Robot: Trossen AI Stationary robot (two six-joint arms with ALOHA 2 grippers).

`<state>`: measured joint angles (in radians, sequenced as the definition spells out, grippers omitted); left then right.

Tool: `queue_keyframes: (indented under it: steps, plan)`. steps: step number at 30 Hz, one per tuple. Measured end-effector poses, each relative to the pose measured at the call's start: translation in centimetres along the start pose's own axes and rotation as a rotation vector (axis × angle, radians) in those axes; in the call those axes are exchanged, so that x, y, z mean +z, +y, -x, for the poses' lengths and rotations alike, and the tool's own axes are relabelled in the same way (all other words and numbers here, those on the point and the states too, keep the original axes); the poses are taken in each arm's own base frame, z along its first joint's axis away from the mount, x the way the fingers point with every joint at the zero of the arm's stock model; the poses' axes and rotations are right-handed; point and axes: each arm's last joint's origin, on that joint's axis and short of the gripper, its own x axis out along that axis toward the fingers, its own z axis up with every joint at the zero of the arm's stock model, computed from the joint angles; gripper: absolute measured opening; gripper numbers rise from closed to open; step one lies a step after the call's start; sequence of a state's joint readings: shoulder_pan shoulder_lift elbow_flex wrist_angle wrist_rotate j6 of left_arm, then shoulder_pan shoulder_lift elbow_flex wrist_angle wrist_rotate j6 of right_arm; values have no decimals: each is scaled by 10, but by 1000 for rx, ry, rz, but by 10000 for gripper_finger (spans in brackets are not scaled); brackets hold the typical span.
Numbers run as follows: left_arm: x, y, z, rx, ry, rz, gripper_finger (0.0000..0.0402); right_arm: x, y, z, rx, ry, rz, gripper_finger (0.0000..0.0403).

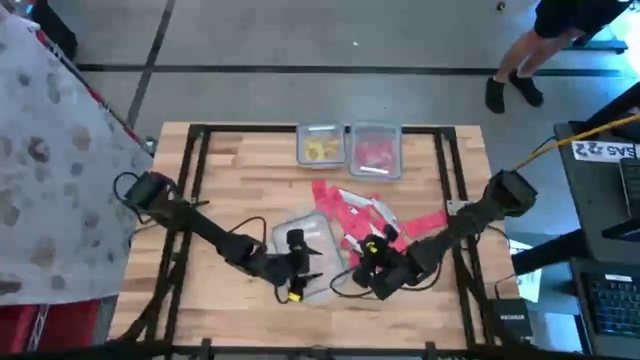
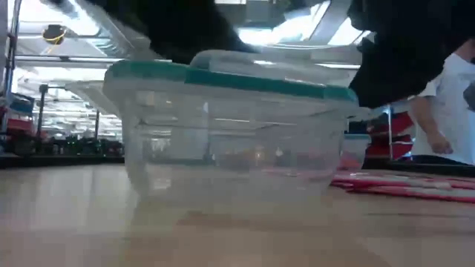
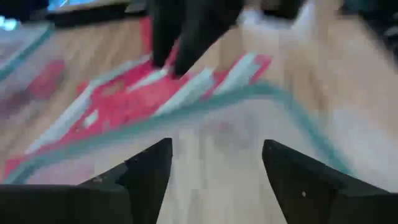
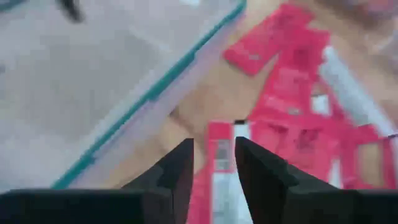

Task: Sort candy
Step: Open the rectangular transparent bin

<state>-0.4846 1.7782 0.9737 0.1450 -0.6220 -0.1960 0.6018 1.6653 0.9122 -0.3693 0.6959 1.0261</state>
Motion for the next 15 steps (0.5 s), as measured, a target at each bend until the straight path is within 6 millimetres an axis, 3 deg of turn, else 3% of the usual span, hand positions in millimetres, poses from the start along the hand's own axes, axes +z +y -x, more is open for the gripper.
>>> queue_keyframes:
  steps: [5,15]
  plan:
    - [-14,16,-7,88,116,126,238,-5,9,-8,104,30,45,105]
    - [-15,17,-11,59,99,76,238,-4,40,-37,358,-84,62,105]
